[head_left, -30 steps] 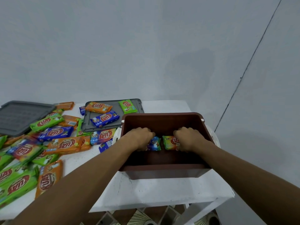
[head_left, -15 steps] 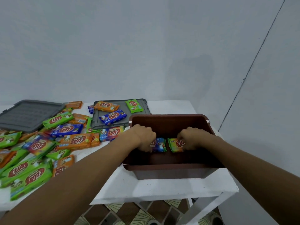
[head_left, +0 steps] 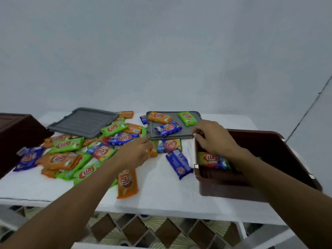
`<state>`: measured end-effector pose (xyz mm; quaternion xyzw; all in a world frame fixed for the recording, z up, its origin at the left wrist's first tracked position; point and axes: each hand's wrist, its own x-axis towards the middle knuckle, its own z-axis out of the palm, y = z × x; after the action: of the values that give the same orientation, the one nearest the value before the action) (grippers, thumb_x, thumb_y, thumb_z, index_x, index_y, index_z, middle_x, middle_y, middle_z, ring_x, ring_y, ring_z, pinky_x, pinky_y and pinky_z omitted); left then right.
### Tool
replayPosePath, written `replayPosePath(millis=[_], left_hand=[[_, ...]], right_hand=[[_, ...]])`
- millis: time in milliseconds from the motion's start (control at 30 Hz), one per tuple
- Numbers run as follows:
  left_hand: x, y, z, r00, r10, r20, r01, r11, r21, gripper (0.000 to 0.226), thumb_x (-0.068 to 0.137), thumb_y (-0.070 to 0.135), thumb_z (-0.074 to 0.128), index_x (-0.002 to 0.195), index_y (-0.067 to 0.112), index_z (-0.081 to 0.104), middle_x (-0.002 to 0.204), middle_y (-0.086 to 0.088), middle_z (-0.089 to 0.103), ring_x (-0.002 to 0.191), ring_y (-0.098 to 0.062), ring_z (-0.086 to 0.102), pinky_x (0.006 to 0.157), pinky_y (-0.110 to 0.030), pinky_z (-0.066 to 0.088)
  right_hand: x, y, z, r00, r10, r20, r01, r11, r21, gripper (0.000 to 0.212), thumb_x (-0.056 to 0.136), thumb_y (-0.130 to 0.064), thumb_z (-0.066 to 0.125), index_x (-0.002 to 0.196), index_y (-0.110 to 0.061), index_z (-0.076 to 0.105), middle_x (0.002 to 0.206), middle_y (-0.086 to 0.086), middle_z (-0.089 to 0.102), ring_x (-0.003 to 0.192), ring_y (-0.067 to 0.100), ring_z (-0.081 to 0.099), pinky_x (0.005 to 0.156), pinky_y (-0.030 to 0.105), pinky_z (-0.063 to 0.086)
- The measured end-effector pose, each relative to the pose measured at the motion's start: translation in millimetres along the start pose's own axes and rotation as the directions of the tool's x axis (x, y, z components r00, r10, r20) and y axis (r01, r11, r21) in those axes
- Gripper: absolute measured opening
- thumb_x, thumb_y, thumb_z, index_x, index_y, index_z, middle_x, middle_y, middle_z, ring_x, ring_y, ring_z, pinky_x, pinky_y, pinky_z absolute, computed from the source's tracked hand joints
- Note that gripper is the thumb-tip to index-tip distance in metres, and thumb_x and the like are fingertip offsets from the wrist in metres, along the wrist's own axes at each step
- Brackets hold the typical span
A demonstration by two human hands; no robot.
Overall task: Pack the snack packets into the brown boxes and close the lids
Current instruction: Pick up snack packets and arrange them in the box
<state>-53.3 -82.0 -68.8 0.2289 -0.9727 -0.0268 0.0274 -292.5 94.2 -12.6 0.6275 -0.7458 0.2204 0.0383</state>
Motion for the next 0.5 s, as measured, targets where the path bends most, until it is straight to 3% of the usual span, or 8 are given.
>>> replayPosePath(millis=[133,233,300,400,500], left_hand=[[-40.5,-48.6,13.8,0.990,-0.119,0.073,0.120,0.993,-0.010,0.047,0.089,0.032,0.062,0.134,0.023,0.051,0.136,0.000,0.046,0.121,-0.021,0.047,0.095,-0.039,0.047],[-60.6,-65.8,25.2,0.999,0.024,0.025,-0.021,0.996,-0.089,0.044,0.084,0.032,0.064,0.128,0.029,0.059,0.137,0.001,0.045,0.123,-0.020,0.044,0.096,-0.044,0.047],[-71.3,-72.8,26.3,0.989,0.093,0.118,-0.074,0.985,-0.156,0.056,0.077,0.031,0.062,0.133,0.032,0.055,0.143,0.002,0.038,0.129,-0.020,0.036,0.102,-0.044,0.042],[-83.4,-77.2,28.6,0.966,0.136,0.220,-0.105,0.984,-0.145,0.075,0.070,0.051,0.055,0.143,0.037,0.043,0.151,0.003,0.028,0.136,-0.020,0.024,0.109,-0.046,0.029],[-89.4,-79.3,35.2,0.979,0.132,0.153,-0.109,0.983,-0.150,0.073,0.074,0.055,0.052,0.144,0.037,0.040,0.146,0.005,0.029,0.132,-0.019,0.023,0.110,-0.047,0.025]], right_hand=[[21.5,-59.6,33.7,0.993,-0.082,0.084,0.081,0.997,0.021,0.016,0.091,-0.020,0.056,0.104,-0.024,0.063,0.105,-0.006,0.063,0.097,0.013,0.056,0.079,0.032,0.050],[31.2,-90.5,62.8,0.974,-0.059,0.218,0.067,0.997,-0.027,0.021,0.092,-0.020,0.056,0.112,-0.027,0.062,0.118,-0.005,0.060,0.108,0.015,0.053,0.086,0.036,0.050],[38.5,-104.9,85.2,0.951,-0.019,0.307,0.041,0.997,-0.064,0.027,0.092,-0.018,0.055,0.116,-0.027,0.061,0.124,-0.002,0.058,0.112,0.018,0.051,0.088,0.037,0.049],[48.9,-118.0,117.7,0.928,0.031,0.372,0.005,0.995,-0.095,0.041,0.091,-0.018,0.057,0.131,-0.028,0.053,0.133,0.001,0.054,0.119,0.023,0.049,0.093,0.043,0.048],[56.9,-124.8,137.8,0.911,0.071,0.405,-0.048,0.997,-0.068,0.045,0.094,-0.029,0.055,0.138,-0.026,0.048,0.149,0.002,0.040,0.133,0.026,0.038,0.102,0.048,0.041]])
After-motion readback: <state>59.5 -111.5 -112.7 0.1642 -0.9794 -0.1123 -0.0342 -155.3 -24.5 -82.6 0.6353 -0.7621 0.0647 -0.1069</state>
